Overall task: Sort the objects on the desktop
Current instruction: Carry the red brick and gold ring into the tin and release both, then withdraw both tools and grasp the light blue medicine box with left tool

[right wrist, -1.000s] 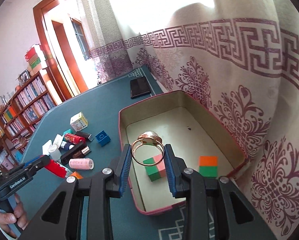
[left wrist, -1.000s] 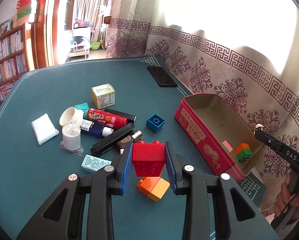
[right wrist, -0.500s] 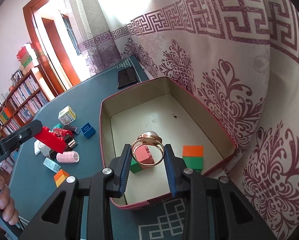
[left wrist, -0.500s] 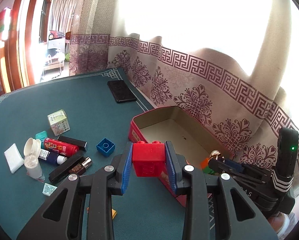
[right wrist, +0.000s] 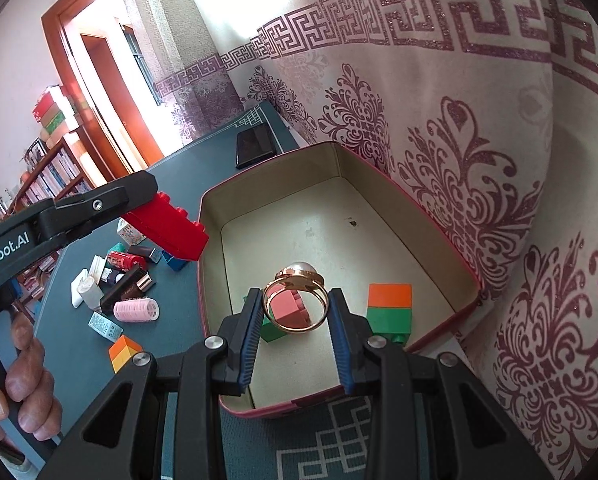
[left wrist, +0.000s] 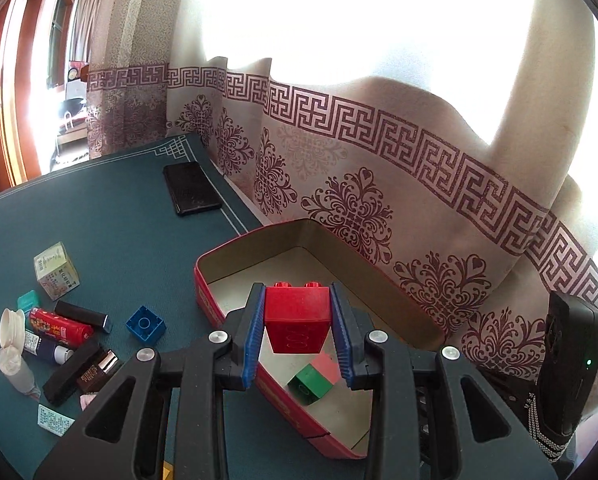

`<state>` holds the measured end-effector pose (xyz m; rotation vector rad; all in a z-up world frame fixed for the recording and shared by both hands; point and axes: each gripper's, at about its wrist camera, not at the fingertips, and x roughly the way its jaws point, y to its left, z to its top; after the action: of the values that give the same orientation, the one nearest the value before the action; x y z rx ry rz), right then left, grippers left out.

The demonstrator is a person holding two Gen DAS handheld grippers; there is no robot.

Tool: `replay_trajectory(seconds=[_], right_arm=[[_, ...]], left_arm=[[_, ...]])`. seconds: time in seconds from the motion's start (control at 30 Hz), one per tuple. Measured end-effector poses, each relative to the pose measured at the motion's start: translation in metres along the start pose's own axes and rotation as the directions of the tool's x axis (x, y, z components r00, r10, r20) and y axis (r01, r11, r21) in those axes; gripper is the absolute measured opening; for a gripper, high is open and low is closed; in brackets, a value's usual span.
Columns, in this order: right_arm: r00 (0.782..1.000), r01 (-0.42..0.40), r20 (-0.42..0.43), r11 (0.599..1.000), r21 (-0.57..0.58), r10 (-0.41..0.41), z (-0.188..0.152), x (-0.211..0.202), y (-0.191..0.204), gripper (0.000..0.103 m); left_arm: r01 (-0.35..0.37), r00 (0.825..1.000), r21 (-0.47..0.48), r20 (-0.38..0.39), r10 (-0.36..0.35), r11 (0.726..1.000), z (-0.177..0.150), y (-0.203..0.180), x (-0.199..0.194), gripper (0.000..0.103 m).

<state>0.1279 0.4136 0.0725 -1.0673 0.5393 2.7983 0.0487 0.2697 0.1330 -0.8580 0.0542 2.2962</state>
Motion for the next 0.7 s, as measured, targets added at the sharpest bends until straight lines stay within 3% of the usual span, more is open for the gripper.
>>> replay_trajectory(seconds=[0.1, 0.17, 0.23, 0.7], right_arm=[[1.000, -0.002, -0.008, 1.000, 0.009, 0.002, 0.000, 0.002, -0.002, 0.037], [1.000, -0.010, -0.016, 1.000, 0.027, 0.010, 0.000, 0.003, -0.005, 0.041], [1.000, -0.014, -0.015, 0.999, 0.043, 0.014, 0.000, 0.003, -0.008, 0.042], [0.999, -0.026, -0.022, 0.999, 0.019, 0.026, -0.003, 0.005, 0.005, 0.046]], left_arm=[[-0.014, 0.999, 0.011, -0.042, 0.015, 1.000, 0.001, -0.003, 0.014, 0.035], [-0.012, 0.998, -0.002, -0.066, 0.011, 1.000, -0.001, -0.001, 0.019, 0.045], [-0.019, 0.998, -0.019, -0.056, 0.018, 1.000, -0.003, 0.003, 0.018, 0.062], [-0.105, 0.994, -0.097, -0.043, 0.101, 0.990, -0.008, 0.042, -0.006, 0.064]])
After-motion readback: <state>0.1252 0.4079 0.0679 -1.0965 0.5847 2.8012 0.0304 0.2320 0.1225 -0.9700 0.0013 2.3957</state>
